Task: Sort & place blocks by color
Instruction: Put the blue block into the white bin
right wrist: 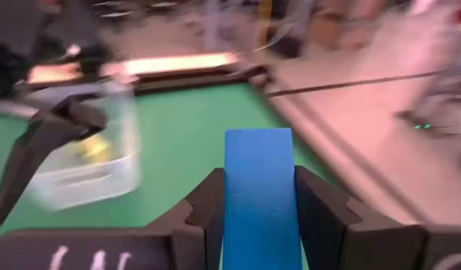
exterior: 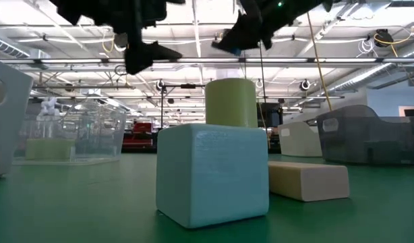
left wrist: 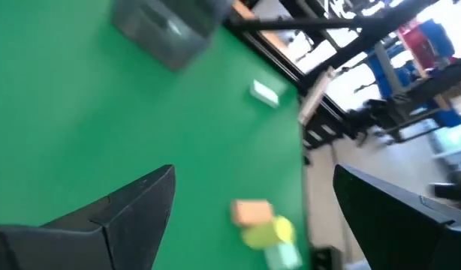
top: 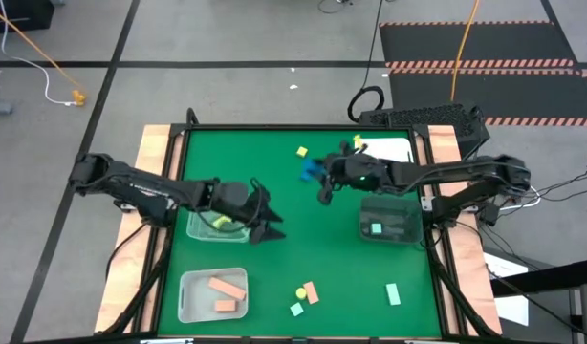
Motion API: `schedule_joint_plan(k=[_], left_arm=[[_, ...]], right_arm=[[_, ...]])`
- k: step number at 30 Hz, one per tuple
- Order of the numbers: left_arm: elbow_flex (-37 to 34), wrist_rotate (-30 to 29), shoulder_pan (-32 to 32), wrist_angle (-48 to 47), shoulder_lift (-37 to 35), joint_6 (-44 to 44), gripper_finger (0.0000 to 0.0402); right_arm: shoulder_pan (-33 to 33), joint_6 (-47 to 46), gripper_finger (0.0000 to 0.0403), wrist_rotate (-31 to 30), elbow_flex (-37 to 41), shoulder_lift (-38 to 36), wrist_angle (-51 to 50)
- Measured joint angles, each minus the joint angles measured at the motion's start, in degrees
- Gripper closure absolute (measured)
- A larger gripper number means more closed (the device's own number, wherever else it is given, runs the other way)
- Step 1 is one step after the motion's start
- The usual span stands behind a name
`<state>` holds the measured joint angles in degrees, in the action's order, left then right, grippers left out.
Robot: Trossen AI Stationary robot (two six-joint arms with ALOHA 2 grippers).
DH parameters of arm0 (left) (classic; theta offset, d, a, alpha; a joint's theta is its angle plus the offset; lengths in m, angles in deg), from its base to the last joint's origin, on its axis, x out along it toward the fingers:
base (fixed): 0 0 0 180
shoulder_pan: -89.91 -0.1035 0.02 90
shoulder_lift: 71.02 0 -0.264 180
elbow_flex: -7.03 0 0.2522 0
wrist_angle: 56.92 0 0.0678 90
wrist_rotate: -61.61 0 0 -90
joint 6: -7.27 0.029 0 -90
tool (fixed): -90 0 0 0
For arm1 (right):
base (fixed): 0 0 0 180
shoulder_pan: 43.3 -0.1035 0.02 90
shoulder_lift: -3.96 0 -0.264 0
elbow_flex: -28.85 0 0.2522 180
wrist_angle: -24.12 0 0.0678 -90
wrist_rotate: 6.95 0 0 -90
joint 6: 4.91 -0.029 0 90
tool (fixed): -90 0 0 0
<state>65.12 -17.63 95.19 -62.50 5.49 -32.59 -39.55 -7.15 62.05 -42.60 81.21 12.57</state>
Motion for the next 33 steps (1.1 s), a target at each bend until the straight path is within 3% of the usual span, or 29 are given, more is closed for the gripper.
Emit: schedule_joint_plan(k=[4,9,12,19,22,27,33], left_arm=[[0.00,0.02,-5.13,2.04,0.00,9.98,0.0041],[0.00,-0.83,-11.19,7.75,-0.02,24.92,0.0041],[0.00,-0.94,-14.19,10.64,-0.02,34.08,0.0041],[0.00,-0.92,-19.59,18.48,-0.02,55.06,0.0041],[0.00,-0.91,-20.87,20.04,-0.02,61.07,0.0041],[-0.01,-1.16,-21.88,20.45,-0.02,59.75,0.0041],[0.00,-10.23,-21.49,19.98,-0.02,55.78,0.0041]], right_arm=[[0.02,2.94,0.0292,-11.99,0.00,-3.45,-0.52],[0.16,5.34,0.0292,-32.72,0.00,-5.65,-3.25],[1.15,2.56,0.0292,-39.28,-0.01,-6.64,-8.04],[6.05,-19.11,0.0290,-38.19,0.00,-7.02,-30.69],[8.74,-29.84,0.0288,-32.00,0.00,-6.76,-41.83],[14.05,-40.01,0.0288,-21.32,2.72,-6.93,-48.34],[21.40,-43.56,0.0285,-11.67,10.17,-7.01,-44.24]])
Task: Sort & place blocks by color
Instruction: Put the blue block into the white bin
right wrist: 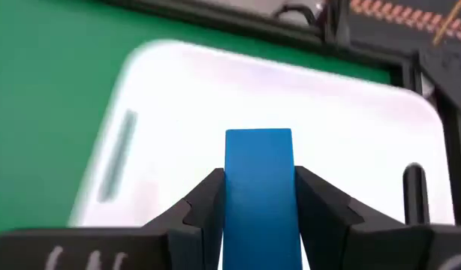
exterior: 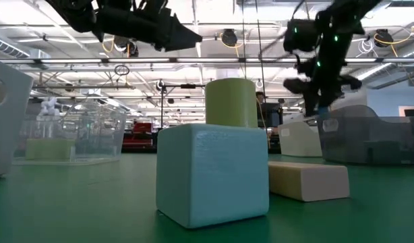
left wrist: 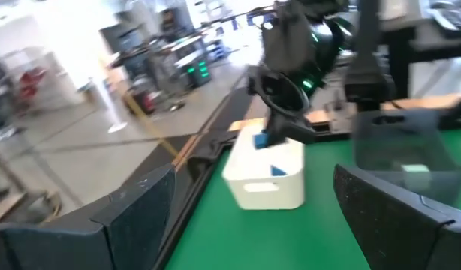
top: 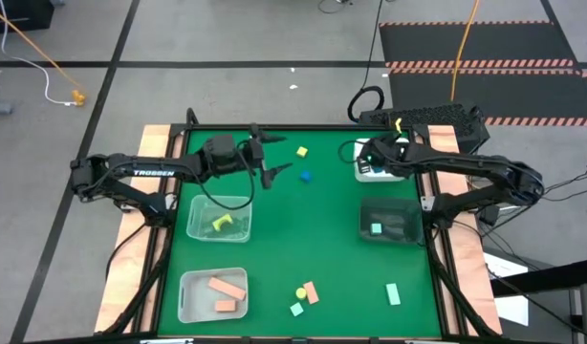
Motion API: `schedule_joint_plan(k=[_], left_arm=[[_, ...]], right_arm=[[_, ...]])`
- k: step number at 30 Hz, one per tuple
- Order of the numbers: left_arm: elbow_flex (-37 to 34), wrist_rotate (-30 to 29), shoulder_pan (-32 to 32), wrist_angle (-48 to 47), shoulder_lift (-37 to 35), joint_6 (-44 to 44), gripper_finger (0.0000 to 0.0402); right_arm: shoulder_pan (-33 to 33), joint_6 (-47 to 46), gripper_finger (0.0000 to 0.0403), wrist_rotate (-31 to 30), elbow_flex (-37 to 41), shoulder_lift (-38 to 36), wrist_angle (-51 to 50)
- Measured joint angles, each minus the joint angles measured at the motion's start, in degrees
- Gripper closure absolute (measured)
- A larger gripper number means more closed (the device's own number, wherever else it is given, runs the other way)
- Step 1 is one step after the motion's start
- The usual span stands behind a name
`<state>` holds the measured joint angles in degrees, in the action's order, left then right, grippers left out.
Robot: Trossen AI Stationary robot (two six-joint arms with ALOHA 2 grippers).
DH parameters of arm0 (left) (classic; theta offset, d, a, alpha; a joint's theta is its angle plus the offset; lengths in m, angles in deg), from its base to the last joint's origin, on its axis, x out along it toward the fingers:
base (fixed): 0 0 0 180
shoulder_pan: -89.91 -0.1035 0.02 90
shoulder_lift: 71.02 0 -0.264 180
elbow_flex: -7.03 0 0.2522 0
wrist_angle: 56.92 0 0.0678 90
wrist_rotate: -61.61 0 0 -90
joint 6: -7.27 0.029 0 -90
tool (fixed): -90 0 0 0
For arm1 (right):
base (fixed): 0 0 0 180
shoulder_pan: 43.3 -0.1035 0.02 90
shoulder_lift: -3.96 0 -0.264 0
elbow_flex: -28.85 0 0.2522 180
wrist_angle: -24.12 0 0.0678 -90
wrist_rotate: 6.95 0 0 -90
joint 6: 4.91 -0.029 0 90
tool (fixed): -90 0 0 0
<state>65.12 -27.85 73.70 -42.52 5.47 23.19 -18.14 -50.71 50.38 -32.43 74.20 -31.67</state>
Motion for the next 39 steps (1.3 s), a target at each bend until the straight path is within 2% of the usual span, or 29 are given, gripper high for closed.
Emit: schedule_joint_plan(k=[6,11,18,21,24,26,29,34,39], left_arm=[[0.00,-6.53,0.64,-0.60,0.00,-6.40,0.0041],[0.00,-11.34,0.60,-3.04,0.00,-15.05,0.0041],[0.00,-15.08,0.62,-3.52,0.00,-30.85,0.0041],[0.00,-20.52,0.62,-3.52,0.00,-37.50,0.0041],[-0.01,-24.92,0.58,-3.27,0.00,-41.90,0.0041],[0.00,-26.26,0.59,-2.09,0.00,-42.08,0.0041],[0.00,-27.08,0.49,-0.35,0.00,-42.25,0.0041],[0.00,-27.14,0.47,-0.06,0.00,-45.13,0.0041],[0.00,-27.14,0.49,-0.02,0.00,-53.14,0.0041]], right_arm=[[3.85,3.38,0.0281,3.30,6.28,-0.04,8.41],[6.63,5.66,0.0244,8.84,8.70,-0.07,12.32],[9.91,11.09,0.0179,14.55,9.15,-0.48,13.87],[10.76,12.41,0.0168,16.44,8.57,-1.86,15.29],[11.24,14.88,0.0168,15.79,7.63,-3.97,17.92],[11.50,17.38,0.0172,14.61,7.44,-5.42,21.41],[11.62,21.87,0.0179,15.93,7.40,-6.36,29.17],[11.54,27.87,0.0183,21.77,7.38,-4.29,44.56],[11.46,29.11,0.0182,31.93,7.36,0.41,55.81]])
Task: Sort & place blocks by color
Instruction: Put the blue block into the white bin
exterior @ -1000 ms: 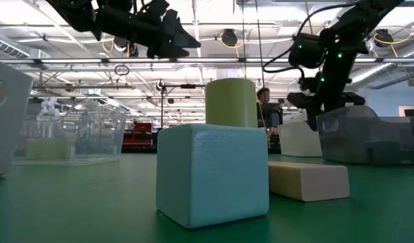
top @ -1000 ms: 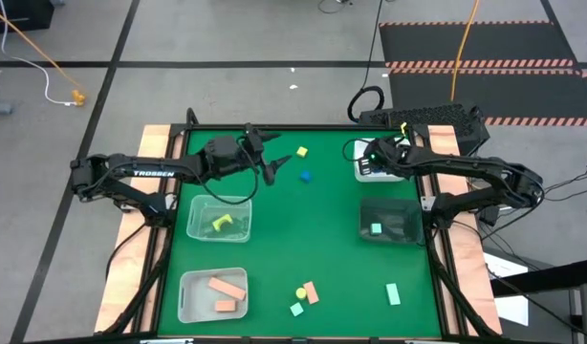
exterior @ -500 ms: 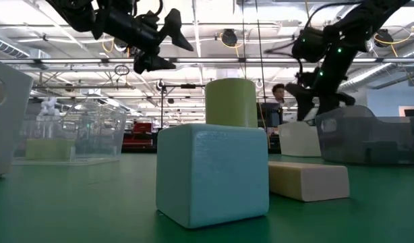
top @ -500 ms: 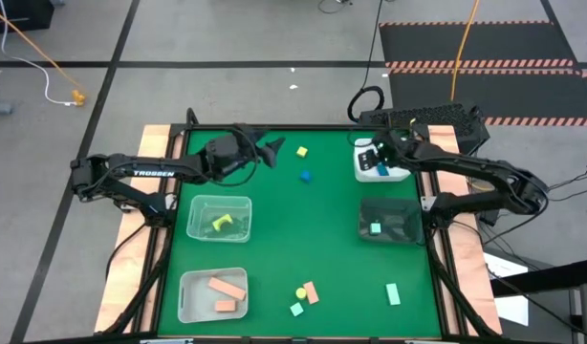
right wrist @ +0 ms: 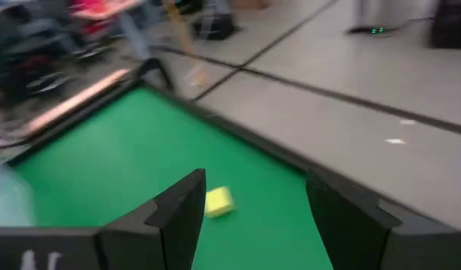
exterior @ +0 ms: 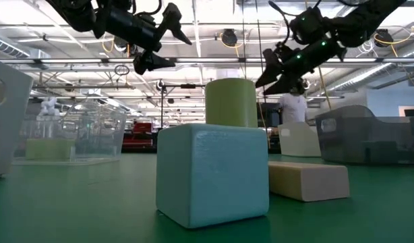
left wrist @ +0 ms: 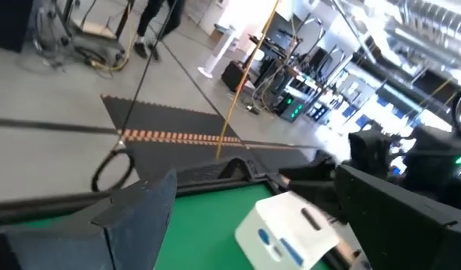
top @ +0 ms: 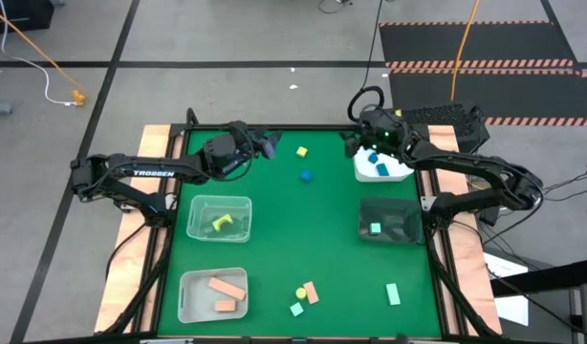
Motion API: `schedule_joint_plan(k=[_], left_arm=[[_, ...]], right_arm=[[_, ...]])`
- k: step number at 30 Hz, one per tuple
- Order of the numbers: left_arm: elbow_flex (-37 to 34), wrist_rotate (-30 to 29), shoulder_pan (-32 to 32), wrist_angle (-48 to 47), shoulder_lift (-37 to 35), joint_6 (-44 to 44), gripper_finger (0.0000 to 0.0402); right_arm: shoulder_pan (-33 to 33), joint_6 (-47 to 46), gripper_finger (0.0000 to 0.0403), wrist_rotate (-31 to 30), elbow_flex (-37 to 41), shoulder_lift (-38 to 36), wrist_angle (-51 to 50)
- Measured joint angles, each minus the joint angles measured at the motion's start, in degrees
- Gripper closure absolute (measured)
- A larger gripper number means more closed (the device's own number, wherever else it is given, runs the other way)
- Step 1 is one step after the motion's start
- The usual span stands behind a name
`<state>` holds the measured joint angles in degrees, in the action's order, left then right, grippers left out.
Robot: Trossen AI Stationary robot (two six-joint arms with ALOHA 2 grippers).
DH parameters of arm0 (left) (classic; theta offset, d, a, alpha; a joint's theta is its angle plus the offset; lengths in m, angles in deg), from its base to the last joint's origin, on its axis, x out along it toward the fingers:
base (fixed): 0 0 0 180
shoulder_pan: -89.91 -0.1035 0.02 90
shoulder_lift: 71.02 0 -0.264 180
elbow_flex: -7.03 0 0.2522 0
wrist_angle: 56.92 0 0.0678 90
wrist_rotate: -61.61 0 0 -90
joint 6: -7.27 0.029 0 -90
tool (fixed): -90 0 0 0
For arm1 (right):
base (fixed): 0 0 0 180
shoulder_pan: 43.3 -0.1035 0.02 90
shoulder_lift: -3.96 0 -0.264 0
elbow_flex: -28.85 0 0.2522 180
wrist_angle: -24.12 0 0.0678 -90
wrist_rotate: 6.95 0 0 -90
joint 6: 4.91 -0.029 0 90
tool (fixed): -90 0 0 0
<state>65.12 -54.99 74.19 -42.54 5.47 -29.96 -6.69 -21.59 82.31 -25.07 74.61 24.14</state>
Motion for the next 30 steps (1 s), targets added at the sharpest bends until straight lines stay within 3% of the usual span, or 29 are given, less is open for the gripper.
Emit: schedule_joint_plan(k=[5,9,16,25,30], left_arm=[[0.00,0.01,0.42,0.00,0.00,-1.27,0.0041],[0.00,0.01,0.85,0.01,0.00,-3.35,0.0041],[0.00,0.08,2.30,-0.01,0.00,-3.59,0.0041],[0.00,0.14,4.29,-0.08,0.00,-0.97,0.0041],[0.00,0.16,5.14,-0.15,0.00,1.15,0.0041]], right_arm=[[-2.14,0.96,0.0182,6.56,0.00,6.47,9.50],[-5.36,0.68,0.0181,6.98,-0.03,12.43,16.22],[-10.74,2.53,0.0181,6.92,-4.89,22.21,16.18],[-14.24,3.10,0.0181,6.52,-16.12,32.19,-5.55],[-16.76,9.65,0.0181,3.19,-19.90,36.15,-9.32]])
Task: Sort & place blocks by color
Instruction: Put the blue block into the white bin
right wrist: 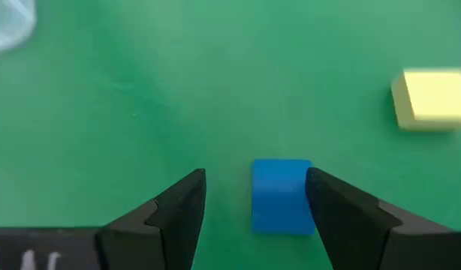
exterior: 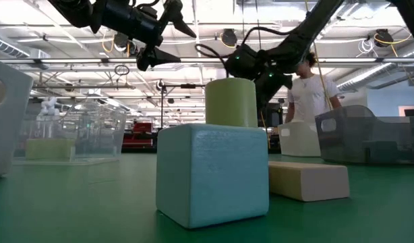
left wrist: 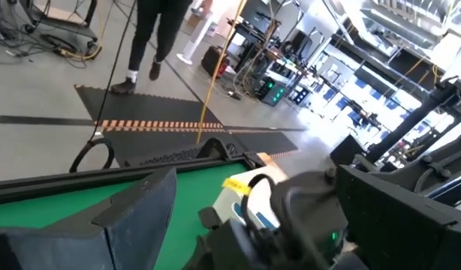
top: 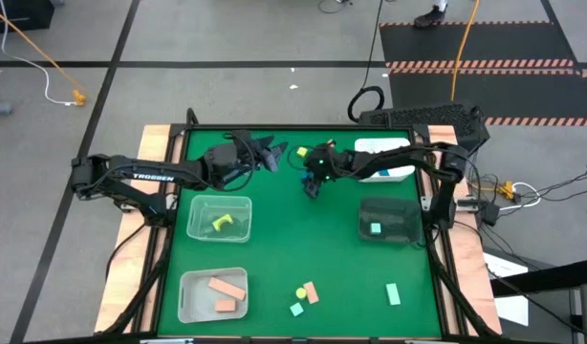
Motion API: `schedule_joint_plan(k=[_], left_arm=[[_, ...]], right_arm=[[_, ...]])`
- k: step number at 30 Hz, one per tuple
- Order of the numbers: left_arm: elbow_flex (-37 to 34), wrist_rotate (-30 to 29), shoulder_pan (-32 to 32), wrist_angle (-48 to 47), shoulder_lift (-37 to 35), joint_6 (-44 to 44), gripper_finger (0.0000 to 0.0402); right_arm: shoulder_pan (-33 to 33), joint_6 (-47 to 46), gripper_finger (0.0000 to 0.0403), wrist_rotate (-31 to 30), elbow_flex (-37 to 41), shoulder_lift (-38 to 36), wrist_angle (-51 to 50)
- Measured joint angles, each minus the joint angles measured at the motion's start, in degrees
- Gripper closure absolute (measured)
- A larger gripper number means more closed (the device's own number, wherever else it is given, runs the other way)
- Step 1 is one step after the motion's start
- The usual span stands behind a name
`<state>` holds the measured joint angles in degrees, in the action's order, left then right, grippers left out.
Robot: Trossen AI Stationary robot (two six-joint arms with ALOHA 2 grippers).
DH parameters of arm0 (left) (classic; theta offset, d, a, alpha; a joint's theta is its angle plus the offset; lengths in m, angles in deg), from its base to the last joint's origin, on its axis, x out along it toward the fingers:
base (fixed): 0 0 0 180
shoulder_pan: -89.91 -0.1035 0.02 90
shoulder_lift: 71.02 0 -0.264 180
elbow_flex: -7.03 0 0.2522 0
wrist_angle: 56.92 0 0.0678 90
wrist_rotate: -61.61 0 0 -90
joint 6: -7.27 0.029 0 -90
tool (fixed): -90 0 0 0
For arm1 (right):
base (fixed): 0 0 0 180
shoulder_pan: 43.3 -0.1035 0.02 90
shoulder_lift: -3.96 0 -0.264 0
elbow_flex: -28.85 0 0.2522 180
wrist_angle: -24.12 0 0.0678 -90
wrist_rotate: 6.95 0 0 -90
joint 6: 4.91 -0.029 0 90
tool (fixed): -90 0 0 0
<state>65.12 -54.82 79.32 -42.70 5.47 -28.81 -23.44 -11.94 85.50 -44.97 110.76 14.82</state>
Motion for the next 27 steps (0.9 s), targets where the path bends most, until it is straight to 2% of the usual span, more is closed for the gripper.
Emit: schedule_joint_plan(k=[4,17,20,24,27], left_arm=[[0.00,-0.01,0.58,-0.05,0.00,0.02,0.0041],[0.00,1.04,1.79,-0.94,0.00,1.75,0.0041],[0.00,1.09,1.96,-1.07,0.00,3.03,0.0041],[0.00,1.08,2.27,-1.23,0.00,3.46,0.0041],[0.00,1.07,2.64,-1.27,0.00,3.42,0.0041]], right_arm=[[-1.04,3.73,0.0181,-5.45,-1.44,1.79,-0.52],[-1.49,1.88,0.0181,-5.90,-1.41,4.05,0.91],[-1.51,0.35,0.0185,-8.50,-1.41,4.01,1.78],[-1.17,0.44,0.0212,-10.85,-1.41,4.03,1.22],[-1.08,0.38,0.0250,-11.58,-1.41,4.03,0.84]])
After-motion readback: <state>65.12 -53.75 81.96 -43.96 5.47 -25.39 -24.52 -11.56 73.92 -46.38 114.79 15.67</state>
